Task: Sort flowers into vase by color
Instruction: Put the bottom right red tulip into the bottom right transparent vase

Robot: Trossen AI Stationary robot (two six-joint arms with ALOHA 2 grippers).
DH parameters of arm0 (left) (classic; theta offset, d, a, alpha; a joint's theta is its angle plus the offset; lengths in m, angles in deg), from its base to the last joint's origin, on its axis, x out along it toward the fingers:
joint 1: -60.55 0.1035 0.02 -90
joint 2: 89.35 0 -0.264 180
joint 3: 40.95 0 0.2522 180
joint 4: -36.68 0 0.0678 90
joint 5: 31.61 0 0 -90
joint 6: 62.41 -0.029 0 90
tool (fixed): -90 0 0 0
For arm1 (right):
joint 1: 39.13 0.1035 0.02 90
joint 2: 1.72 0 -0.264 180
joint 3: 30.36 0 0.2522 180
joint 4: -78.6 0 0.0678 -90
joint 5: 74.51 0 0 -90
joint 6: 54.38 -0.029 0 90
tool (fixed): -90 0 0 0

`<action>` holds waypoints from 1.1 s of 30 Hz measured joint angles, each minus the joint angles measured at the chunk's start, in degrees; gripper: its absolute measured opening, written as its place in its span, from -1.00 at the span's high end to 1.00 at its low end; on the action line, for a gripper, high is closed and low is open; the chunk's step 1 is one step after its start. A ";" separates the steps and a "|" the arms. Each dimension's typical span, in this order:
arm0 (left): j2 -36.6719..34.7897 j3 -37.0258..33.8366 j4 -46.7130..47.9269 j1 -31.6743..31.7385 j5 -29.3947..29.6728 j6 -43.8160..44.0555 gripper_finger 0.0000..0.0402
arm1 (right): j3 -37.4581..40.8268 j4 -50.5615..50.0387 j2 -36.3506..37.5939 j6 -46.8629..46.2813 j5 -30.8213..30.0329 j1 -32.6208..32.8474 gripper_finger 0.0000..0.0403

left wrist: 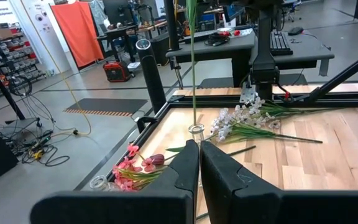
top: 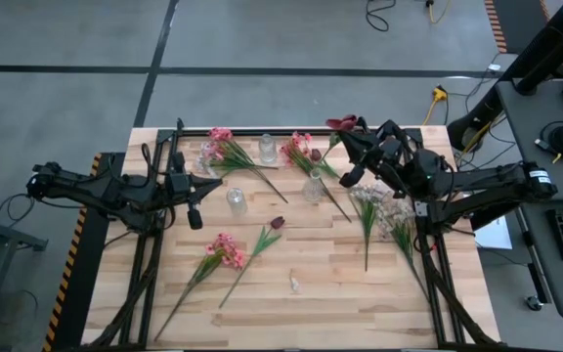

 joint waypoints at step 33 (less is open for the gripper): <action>0.02 0.01 0.00 0.00 0.02 -0.01 1.00 | 0.17 -3.77 -3.47 -2.22 -2.83 0.00 0.94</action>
